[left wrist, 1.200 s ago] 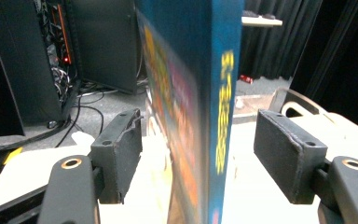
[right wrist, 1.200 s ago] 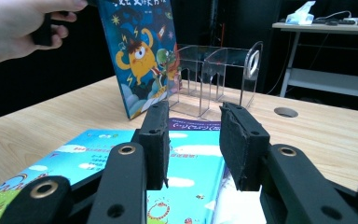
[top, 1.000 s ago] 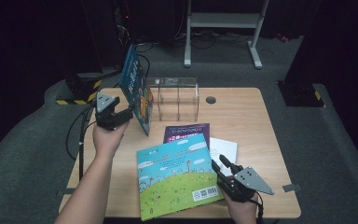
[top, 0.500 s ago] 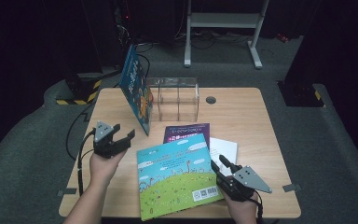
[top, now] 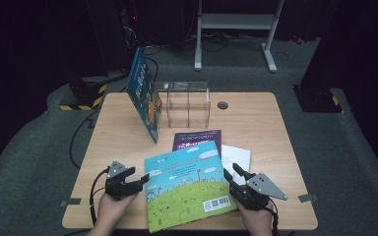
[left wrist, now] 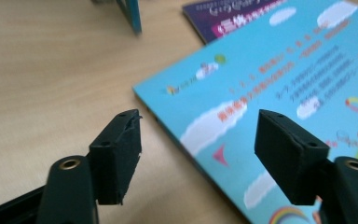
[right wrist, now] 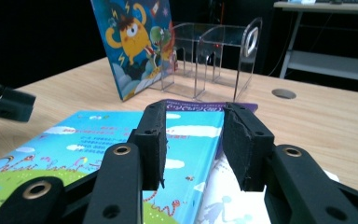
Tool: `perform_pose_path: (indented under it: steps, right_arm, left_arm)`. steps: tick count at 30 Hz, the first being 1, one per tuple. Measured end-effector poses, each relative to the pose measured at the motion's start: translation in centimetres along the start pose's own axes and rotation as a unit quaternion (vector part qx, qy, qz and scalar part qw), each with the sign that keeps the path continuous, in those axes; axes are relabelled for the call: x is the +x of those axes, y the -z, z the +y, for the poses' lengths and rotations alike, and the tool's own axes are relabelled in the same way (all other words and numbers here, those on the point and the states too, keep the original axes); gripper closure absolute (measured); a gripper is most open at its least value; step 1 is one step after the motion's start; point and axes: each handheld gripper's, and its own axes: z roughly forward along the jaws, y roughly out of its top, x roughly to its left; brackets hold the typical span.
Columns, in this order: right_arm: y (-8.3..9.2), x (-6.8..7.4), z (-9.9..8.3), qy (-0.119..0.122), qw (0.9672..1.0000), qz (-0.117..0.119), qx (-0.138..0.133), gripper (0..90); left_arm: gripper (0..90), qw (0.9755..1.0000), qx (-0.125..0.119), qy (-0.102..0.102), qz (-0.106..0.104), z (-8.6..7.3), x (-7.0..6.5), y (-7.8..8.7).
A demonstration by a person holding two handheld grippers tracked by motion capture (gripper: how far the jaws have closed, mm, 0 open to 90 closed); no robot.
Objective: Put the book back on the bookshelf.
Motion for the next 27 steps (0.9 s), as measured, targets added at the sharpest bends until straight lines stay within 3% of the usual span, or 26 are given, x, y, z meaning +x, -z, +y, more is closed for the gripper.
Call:
perform_pose_path:
  steps: [7,13,18,27]
  right_arm:
    - [-0.6,-0.1,-0.5,0.002,0.9997,-0.001,0.024,57.2]
    - [-1.5,-0.3,-0.8,0.004,0.9983,-0.004,0.058,50.9]
    - [-2.0,-0.7,-0.6,0.012,0.9947,-0.01,0.102,44.7]
    - [-2.6,-0.4,-1.0,0.007,0.9865,0.003,0.164,35.7]
  left_arm:
    - [23.8,0.999,0.01,0.035,-0.027,-1.6,-0.5,0.0]
    - [22.4,0.9993,0.02,0.016,-0.025,-1.9,-1.5,0.0]
    - [20.1,0.9992,0.022,0.021,-0.025,-2.0,-1.7,-0.1]
    - [16.0,0.9982,0.042,0.021,-0.036,-2.4,-2.5,-0.8]
